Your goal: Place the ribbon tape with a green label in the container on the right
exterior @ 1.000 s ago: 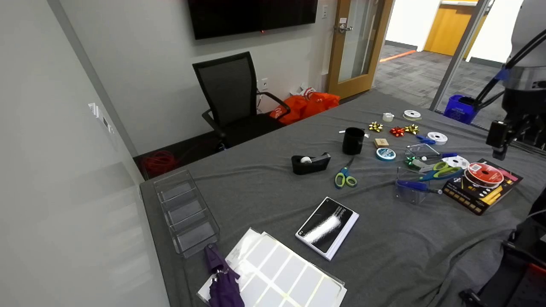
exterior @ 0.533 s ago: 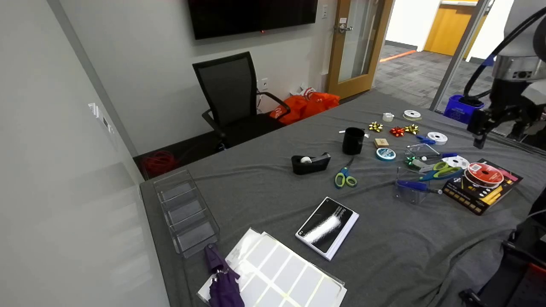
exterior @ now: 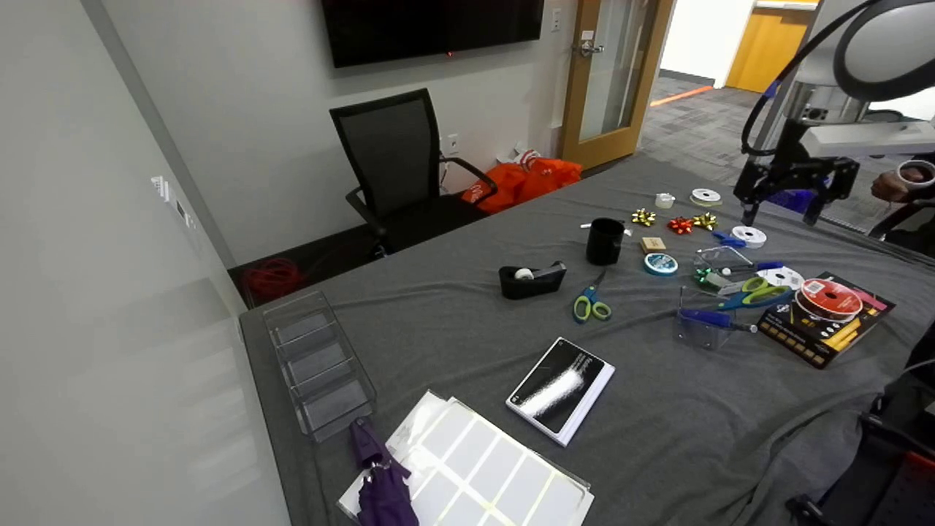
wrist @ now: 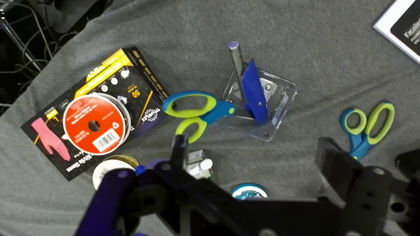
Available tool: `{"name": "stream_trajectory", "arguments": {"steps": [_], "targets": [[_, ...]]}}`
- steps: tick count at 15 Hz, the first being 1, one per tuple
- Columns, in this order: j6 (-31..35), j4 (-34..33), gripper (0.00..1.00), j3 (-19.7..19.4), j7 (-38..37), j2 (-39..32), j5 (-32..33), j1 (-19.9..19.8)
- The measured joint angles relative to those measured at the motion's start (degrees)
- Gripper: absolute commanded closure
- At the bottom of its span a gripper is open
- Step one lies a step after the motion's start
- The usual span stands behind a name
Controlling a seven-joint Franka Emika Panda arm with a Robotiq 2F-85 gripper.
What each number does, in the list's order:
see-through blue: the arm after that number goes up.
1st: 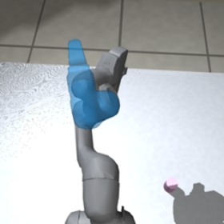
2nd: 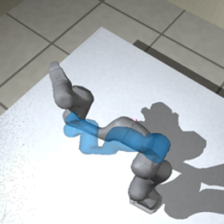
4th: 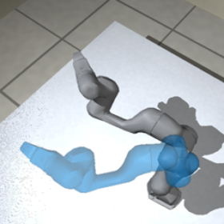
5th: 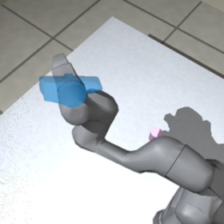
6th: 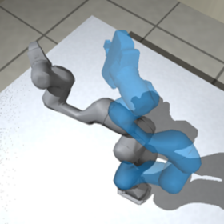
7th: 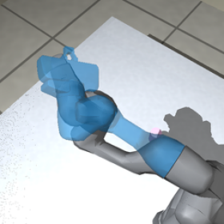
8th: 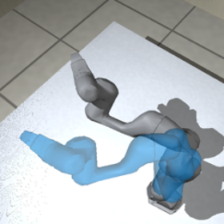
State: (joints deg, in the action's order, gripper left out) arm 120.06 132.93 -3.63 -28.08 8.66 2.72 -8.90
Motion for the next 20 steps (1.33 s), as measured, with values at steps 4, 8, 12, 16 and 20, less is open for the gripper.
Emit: {"name": "stream_trajectory", "arguments": {"steps": [4, 8, 12, 16, 20], "targets": [[-0.76, -7.14, 0.00, -0.17, 1.70, -5.12, 0.19, 0.01], [-1.25, -13.58, 0.00, -1.21, 9.06, -9.50, 0.52, 0.01], [-1.36, -15.78, 0.00, -1.88, 11.89, -11.08, 0.44, 0.10], [-1.36, -15.77, 0.00, -1.88, 11.78, -11.07, 0.44, 0.32], [-0.77, -15.75, 0.00, -2.25, 13.13, -11.52, -0.98, 0.28]]}}
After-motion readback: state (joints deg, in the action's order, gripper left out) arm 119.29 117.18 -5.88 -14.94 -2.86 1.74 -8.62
